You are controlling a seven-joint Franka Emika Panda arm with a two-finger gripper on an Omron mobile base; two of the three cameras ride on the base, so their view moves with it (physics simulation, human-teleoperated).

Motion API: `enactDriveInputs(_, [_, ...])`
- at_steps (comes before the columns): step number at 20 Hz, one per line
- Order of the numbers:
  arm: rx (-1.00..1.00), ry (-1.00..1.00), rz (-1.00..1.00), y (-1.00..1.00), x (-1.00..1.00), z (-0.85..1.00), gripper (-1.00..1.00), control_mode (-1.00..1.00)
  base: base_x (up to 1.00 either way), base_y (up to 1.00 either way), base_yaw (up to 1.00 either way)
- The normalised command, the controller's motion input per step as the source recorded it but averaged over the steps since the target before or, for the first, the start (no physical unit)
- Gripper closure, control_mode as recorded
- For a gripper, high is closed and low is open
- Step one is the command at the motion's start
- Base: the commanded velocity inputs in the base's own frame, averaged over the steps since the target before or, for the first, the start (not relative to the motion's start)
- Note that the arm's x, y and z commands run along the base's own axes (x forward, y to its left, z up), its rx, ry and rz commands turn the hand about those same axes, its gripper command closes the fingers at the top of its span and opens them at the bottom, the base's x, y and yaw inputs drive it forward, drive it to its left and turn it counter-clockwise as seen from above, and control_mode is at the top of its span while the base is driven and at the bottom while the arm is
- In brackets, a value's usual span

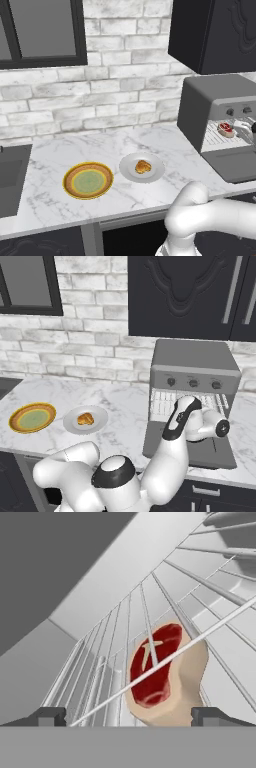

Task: Open the toaster oven door. Place the bread on the top rack in the toaster oven and place the steak on the bottom rack.

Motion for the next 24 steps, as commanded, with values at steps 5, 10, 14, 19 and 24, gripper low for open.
enactDriveInputs(5, [0.0, 0.0, -0.01, 0.0, 0.35, -0.03, -1.0, -1.0, 0.0, 0.0, 0.0])
enactDriveInputs(10, [0.0, 0.0, -0.04, 0.0, 0.35, -0.04, -1.0, -1.0, 0.0, 0.0, 0.0])
enactDriveInputs(14, [0.0, 0.0, -0.03, -0.09, 0.22, -0.1, -1.0, -1.0, 0.0, 0.0, 0.0])
enactDriveInputs(19, [-0.01, 0.0, -0.04, -0.12, 0.16, -0.12, -1.0, -1.0, 0.0, 0.0, 0.0])
enactDriveInputs(24, [-0.03, 0.02, -0.01, -0.1, 0.1, -0.14, -1.0, -1.0, 0.0, 0.0, 0.0])
